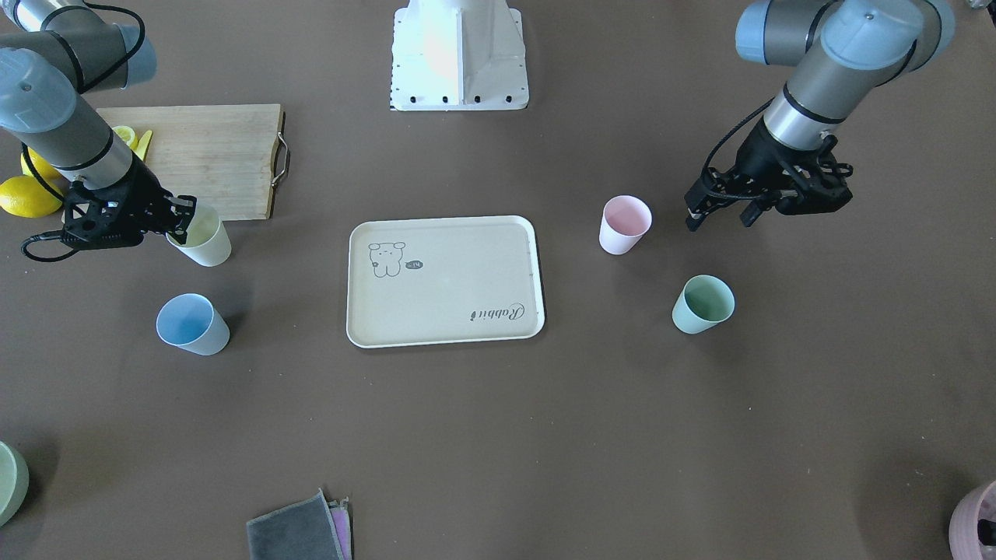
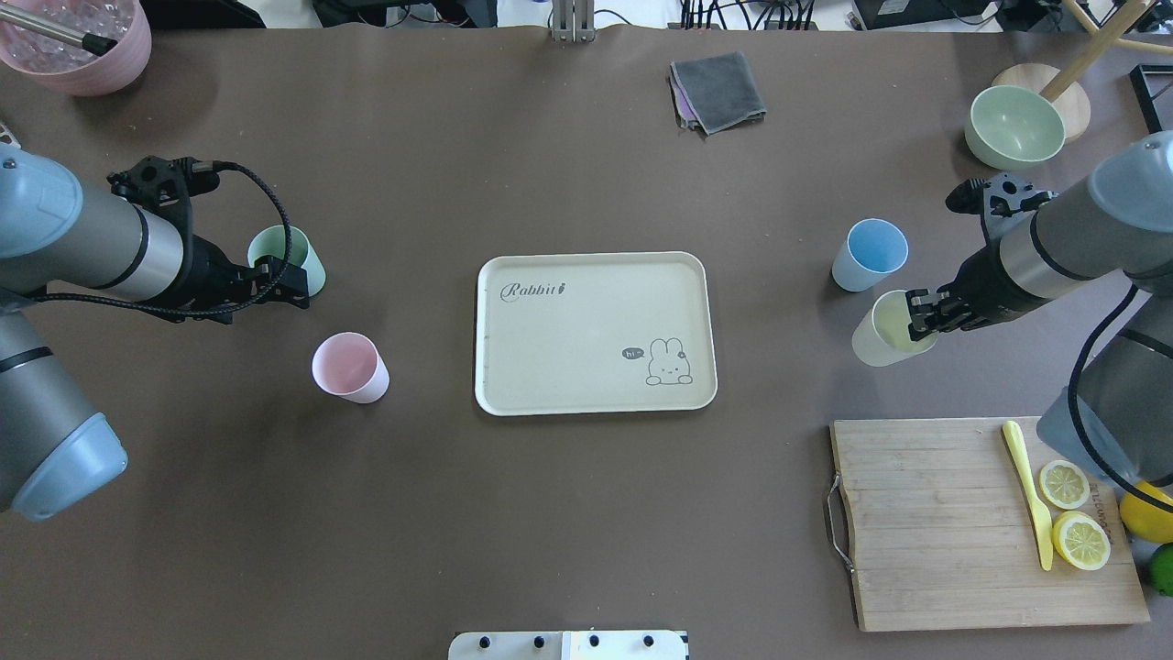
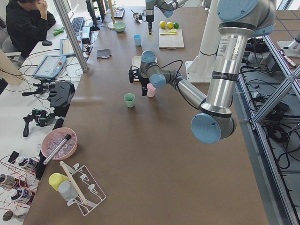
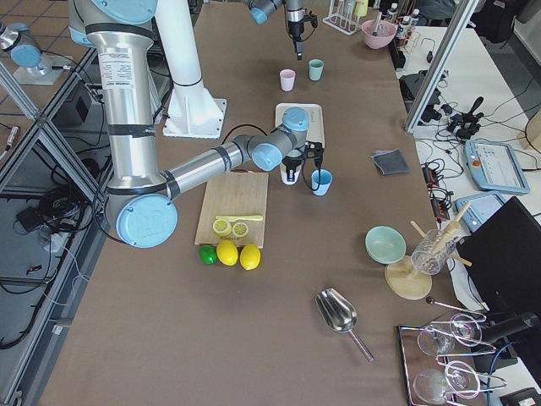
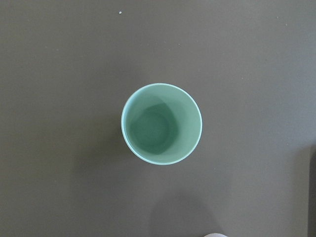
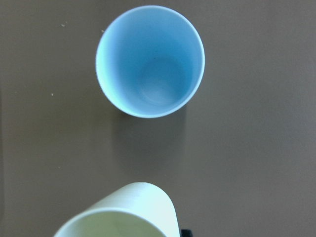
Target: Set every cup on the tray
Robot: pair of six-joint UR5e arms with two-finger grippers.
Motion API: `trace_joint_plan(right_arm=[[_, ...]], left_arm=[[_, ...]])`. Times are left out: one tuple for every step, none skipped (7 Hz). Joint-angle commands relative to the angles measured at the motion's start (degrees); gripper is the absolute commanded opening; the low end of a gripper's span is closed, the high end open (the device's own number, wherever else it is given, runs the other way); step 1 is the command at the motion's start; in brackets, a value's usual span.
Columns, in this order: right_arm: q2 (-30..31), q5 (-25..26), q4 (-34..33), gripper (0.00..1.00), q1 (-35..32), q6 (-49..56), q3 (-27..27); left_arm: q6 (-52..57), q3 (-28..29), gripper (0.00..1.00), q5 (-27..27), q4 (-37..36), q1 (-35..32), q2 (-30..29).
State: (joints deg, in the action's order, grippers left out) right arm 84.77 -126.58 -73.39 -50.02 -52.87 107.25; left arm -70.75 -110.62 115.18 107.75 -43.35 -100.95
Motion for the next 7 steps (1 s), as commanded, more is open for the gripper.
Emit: trace_joint_plan(right_arm=[[-2.41, -1.22, -0.43, 0.00, -0.78, -0.56, -0.02], [-4.33, -2.09, -0.43, 0.00, -0.60, -3.78, -0.02], [-6.61, -2.18, -0.78, 0.00, -0.43, -6.51, 0.06], [-9.25, -1.84, -1.13, 0.00, 1.14, -10.37, 0.15], [-11.80, -1.22, -2.09, 0.00, 2.72, -12.76, 0.07], [-13.65, -0.43, -3.15, 0.00, 4.48, -13.30, 0.07], [-15.15, 1.84, -3.33, 0.00, 6.93, -13.92, -0.46]], left_arm=[[-0.27, 0.92, 0.97, -1.96, 0.01, 3.78, -0.48], [-0.27, 1.19, 0.97, -2.06, 0.09, 5.37, -0.48], [-0.27, 1.45, 0.97, -2.07, 0.10, 6.51, -0.48], [-0.27, 1.98, 0.73, -4.15, 0.10, 8.09, -0.48], [-0.27, 2.85, 0.58, -6.26, 0.18, 9.85, -0.57], [-0.27, 3.56, 0.21, -6.28, 0.27, 9.95, -1.18], [-0.35, 3.48, 0.00, -6.28, 0.36, 9.95, -1.44]])
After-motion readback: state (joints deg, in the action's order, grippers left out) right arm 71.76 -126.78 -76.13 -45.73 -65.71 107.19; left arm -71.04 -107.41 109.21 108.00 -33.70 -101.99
